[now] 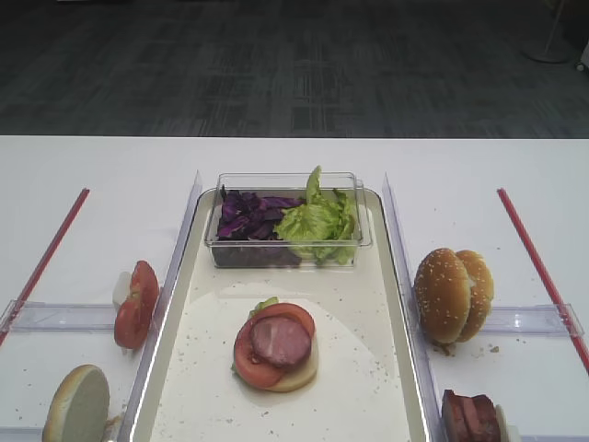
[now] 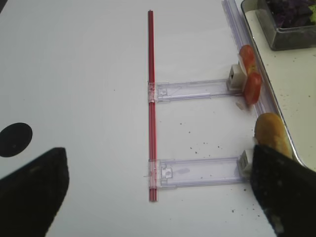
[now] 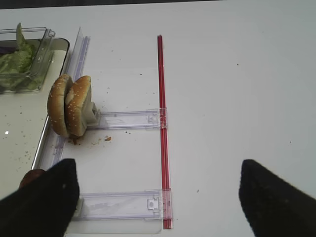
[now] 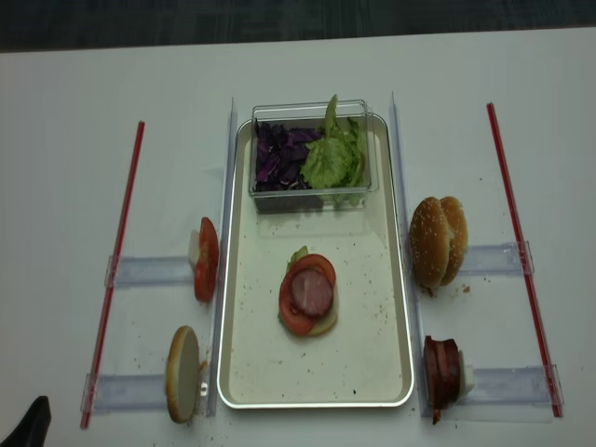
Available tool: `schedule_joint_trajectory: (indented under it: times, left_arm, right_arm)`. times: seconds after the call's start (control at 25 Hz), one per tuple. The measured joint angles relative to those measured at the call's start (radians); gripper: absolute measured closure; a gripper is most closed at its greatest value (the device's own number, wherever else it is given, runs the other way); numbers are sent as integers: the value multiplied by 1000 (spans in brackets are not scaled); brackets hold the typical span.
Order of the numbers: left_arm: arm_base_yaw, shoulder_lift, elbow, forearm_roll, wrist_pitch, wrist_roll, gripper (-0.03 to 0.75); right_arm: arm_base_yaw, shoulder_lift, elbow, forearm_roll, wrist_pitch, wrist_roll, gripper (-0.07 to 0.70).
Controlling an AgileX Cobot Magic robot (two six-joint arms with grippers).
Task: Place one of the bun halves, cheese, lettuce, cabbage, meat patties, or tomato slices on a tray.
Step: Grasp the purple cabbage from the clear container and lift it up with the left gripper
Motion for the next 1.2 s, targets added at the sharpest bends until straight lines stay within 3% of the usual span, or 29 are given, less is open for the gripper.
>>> schedule_joint_trajectory:
  times: [0.76,1.2]
  left_arm:
    - [0,9,0,20,7,-16,26]
    - [0,492,-4,28,20,-18,26]
  right_arm:
    - [0,0,0,0,0,-5,-37]
    - [0,0,0,0,0,-5,-37]
